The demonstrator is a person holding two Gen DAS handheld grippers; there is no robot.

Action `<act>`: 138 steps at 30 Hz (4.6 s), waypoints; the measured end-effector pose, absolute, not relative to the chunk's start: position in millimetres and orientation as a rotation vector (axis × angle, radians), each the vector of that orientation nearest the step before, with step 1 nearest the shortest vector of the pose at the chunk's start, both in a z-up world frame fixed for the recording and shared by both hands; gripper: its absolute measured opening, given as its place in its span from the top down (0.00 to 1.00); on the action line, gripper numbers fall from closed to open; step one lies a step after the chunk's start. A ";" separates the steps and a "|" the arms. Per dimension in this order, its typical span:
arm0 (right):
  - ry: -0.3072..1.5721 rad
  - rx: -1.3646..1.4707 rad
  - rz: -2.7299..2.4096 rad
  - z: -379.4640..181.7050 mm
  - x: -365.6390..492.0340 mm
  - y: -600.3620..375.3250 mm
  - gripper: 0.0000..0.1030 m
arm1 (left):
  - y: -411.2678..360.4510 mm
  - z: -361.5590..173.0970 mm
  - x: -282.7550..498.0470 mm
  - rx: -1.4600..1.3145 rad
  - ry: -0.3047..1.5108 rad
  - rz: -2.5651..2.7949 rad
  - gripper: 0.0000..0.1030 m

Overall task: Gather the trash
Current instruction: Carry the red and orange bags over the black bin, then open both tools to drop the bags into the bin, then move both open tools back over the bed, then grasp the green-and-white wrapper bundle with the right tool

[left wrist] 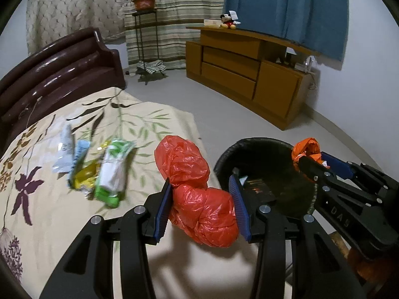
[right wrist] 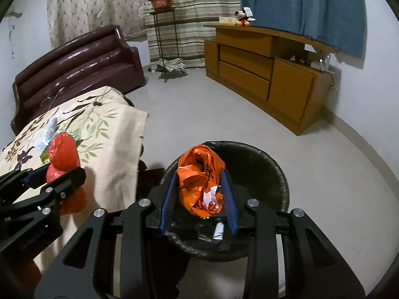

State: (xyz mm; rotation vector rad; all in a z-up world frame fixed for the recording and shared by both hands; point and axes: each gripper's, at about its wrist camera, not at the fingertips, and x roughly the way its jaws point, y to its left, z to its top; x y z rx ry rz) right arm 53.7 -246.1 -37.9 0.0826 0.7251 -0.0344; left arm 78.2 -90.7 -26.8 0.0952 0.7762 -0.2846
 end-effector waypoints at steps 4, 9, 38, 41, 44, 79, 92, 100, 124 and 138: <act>0.726 0.093 -0.056 -40.2 55.5 -258.2 0.67 | -103.7 -29.2 84.5 0.107 0.775 -0.300 0.56; 0.729 0.102 -0.080 -43.8 58.7 -271.5 0.67 | -120.5 -33.9 93.8 0.118 0.778 -0.316 0.56; 0.746 0.171 -0.143 -64.1 81.4 -314.0 0.53 | -168.0 -49.5 129.0 0.177 0.806 -0.311 0.48; 0.743 0.169 -0.147 -63.9 81.2 -314.1 0.53 | -167.8 -48.7 128.6 0.174 0.800 -0.307 0.43; 0.739 0.169 -0.152 -62.8 80.4 -314.2 0.53 | -168.2 -48.5 128.8 0.176 0.799 -0.308 0.39; 0.737 0.160 -0.120 -51.6 74.8 -289.0 0.47 | -113.8 -34.8 114.0 0.115 0.791 -0.241 0.33; 0.734 0.108 0.016 -37.4 83.6 -218.0 0.47 | -25.9 -26.7 94.1 0.054 0.793 -0.113 0.33; 0.735 0.082 0.097 -28.7 90.7 -170.4 0.47 | 36.6 -27.7 85.4 0.003 0.800 0.001 0.33; 0.796 0.017 0.241 -36.3 120.6 -55.4 0.47 | 144.7 -36.9 78.3 -0.089 0.813 0.161 0.32; 0.842 -0.031 0.209 -44.7 128.9 -52.0 0.55 | 145.5 -38.4 82.4 -0.102 0.817 0.140 0.33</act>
